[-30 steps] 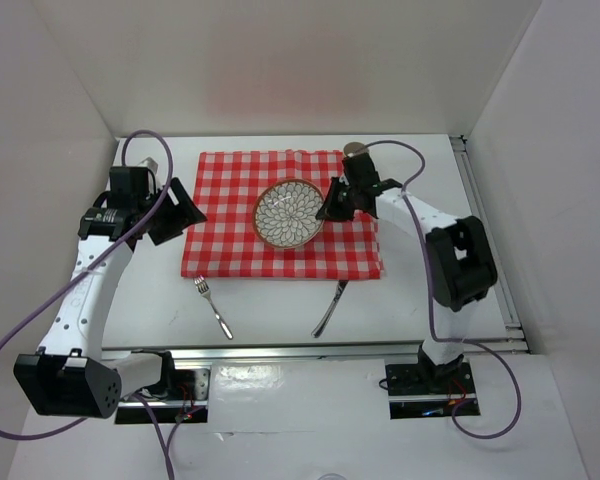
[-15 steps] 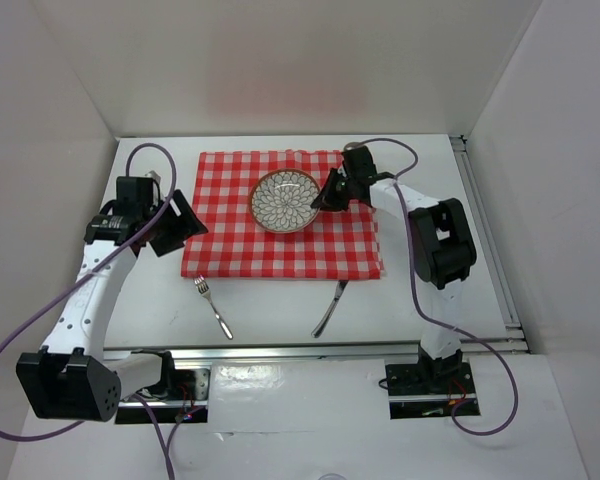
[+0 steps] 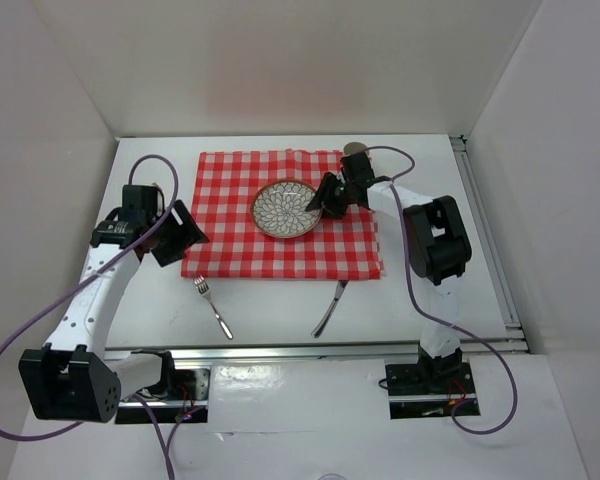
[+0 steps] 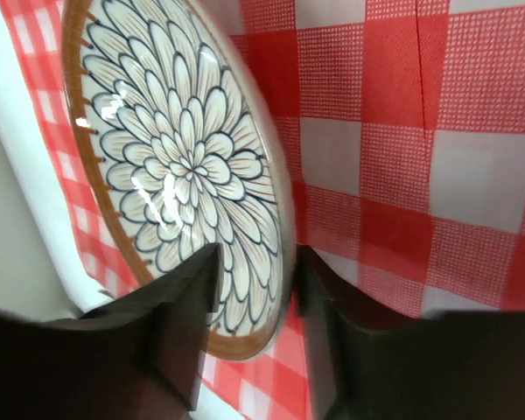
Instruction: Set the dinner table for one person
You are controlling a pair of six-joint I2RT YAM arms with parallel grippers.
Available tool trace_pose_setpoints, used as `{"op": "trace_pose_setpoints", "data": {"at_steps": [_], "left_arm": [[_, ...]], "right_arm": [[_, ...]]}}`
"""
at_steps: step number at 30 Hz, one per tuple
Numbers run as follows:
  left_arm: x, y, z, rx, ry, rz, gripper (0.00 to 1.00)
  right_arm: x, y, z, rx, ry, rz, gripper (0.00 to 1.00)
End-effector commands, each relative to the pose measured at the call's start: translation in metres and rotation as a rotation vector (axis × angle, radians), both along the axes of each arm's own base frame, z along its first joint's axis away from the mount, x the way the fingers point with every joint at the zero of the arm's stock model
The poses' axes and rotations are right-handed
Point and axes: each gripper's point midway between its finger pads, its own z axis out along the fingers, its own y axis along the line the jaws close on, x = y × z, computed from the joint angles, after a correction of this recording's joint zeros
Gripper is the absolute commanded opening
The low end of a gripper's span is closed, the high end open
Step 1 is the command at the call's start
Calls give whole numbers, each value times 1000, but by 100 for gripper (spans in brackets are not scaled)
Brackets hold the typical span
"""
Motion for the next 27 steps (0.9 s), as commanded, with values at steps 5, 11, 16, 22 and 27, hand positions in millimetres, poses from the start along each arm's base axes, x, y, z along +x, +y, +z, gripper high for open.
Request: {"op": "trace_pose_setpoints", "data": {"at_steps": [5, 11, 16, 22, 27], "left_arm": [[-10, 3, -14, -3, 23, 78, 83], [-35, -12, -55, -31, 112, 120, 82], [-47, -27, -77, -46, 147, 129, 79], [-54, -35, -106, -25, 203, 178, 72], [-62, -22, -126, 40, 230, 272, 70]], "right_arm": [[12, 14, 48, 19, -130, 36, 96], [4, -7, 80, -114, -194, -17, 99], [-17, -37, 124, -203, -295, -102, 99], [-74, -73, 174, -244, -383, -160, 99], [-126, -95, 172, -257, -358, -155, 99]]}}
